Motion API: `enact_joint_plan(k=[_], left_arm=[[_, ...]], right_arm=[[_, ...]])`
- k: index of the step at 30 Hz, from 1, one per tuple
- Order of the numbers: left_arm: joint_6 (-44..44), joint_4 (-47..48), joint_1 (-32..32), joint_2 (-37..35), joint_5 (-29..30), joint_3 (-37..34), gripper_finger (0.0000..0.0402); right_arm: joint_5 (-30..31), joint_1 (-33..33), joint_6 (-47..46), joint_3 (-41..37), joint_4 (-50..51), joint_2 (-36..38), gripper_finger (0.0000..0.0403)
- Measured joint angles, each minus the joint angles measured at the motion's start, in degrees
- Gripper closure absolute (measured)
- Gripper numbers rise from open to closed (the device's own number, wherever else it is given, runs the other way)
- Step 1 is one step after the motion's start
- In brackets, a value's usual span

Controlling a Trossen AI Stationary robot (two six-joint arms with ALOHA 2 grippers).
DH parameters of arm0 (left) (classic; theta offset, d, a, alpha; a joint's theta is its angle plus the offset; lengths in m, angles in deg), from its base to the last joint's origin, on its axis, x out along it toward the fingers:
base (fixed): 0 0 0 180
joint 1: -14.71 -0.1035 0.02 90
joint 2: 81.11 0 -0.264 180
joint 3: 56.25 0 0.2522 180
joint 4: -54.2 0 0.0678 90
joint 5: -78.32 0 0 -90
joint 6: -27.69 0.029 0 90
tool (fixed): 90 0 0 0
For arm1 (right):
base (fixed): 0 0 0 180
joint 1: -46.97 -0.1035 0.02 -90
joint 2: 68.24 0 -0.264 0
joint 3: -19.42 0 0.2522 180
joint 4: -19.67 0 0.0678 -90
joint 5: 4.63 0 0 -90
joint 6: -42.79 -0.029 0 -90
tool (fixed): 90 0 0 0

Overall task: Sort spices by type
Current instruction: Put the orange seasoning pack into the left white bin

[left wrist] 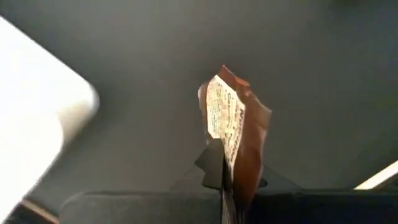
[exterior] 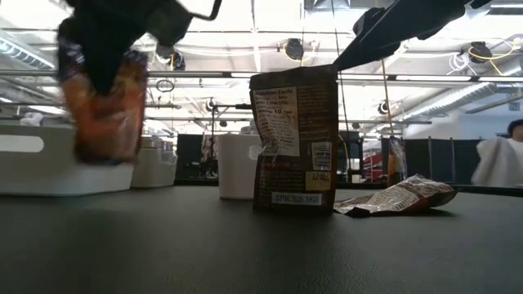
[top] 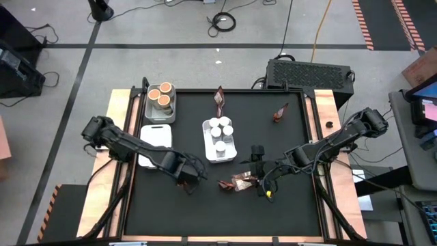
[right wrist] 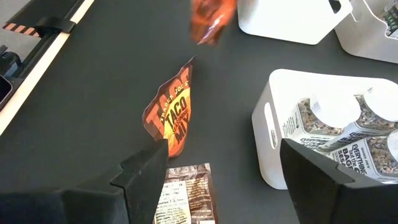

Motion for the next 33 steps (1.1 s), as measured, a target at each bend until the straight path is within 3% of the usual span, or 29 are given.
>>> enact_joint_plan(k=[7,13,23,33], left_arm=[[4.6,19.0,-7.2,-5.8,8.2,9.2,0.0399],[9.5,22.2,-16.5,-13.9,10.5,9.4,0.0399],[15.8,22.6,-34.4,-25.5,8.1,-6.3,0.0400],[17.6,17.7,-43.9,-29.0,6.7,-23.7,0.0400]], right_arm=[[0.0,0.0,0.0,0.0,0.2,0.0,0.0138],[0.0,0.0,0.0,0.0,0.2,0.0,0.0138],[0.0,0.0,0.0,0.0,0.4,0.0,0.0138],[0.0,0.0,0.0,0.0,0.7,0.0,0.0138]])
